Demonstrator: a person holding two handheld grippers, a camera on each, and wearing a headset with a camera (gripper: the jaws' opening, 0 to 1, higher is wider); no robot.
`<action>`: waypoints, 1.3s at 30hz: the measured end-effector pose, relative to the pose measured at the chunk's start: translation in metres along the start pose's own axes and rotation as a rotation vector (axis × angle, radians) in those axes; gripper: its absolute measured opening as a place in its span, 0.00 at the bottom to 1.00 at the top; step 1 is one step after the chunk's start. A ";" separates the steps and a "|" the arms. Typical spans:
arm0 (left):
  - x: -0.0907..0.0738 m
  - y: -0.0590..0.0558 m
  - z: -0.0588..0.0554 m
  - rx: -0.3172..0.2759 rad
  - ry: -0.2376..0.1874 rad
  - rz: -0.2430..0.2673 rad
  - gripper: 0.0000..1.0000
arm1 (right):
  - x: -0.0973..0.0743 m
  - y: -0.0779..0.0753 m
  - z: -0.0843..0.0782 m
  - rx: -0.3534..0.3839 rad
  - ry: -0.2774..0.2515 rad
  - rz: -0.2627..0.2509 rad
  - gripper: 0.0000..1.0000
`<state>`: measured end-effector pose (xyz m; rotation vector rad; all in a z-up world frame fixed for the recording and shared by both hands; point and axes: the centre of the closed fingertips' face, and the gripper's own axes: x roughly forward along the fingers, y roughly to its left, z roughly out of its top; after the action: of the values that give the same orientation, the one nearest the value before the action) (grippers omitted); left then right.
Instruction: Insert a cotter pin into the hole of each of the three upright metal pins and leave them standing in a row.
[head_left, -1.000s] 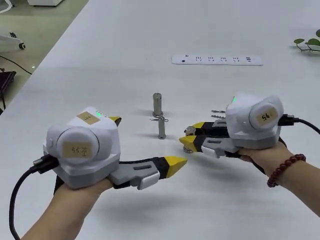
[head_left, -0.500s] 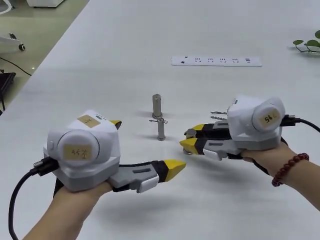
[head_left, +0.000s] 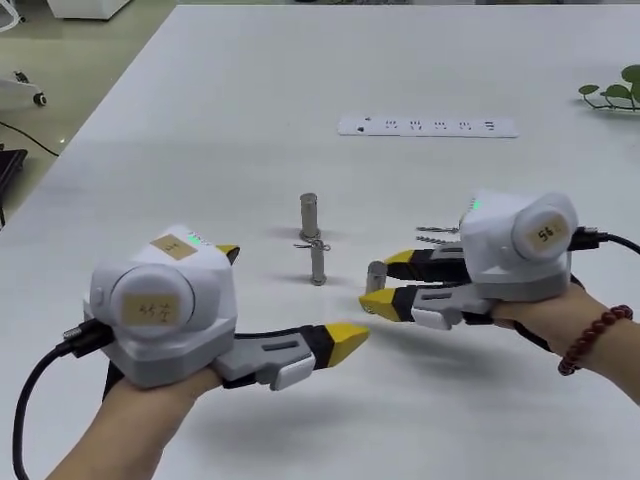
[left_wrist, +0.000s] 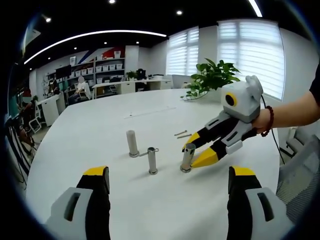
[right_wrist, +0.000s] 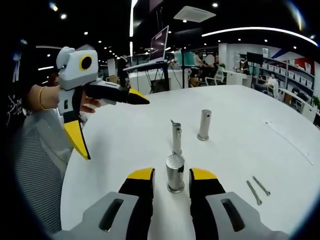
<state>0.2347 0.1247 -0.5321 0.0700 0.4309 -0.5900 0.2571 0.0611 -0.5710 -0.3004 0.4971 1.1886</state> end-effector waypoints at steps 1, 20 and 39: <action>0.000 0.000 0.000 -0.001 0.000 0.000 0.99 | -0.002 0.000 -0.001 0.001 0.002 0.000 0.23; 0.000 -0.003 -0.001 0.043 0.007 0.005 0.98 | -0.037 -0.050 -0.021 0.016 0.160 -0.081 0.26; 0.002 -0.003 -0.008 0.033 0.021 -0.002 0.96 | -0.036 -0.102 -0.040 -0.028 0.370 -0.135 0.22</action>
<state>0.2317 0.1221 -0.5397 0.1073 0.4416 -0.5991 0.3338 -0.0233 -0.5902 -0.5750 0.7696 1.0117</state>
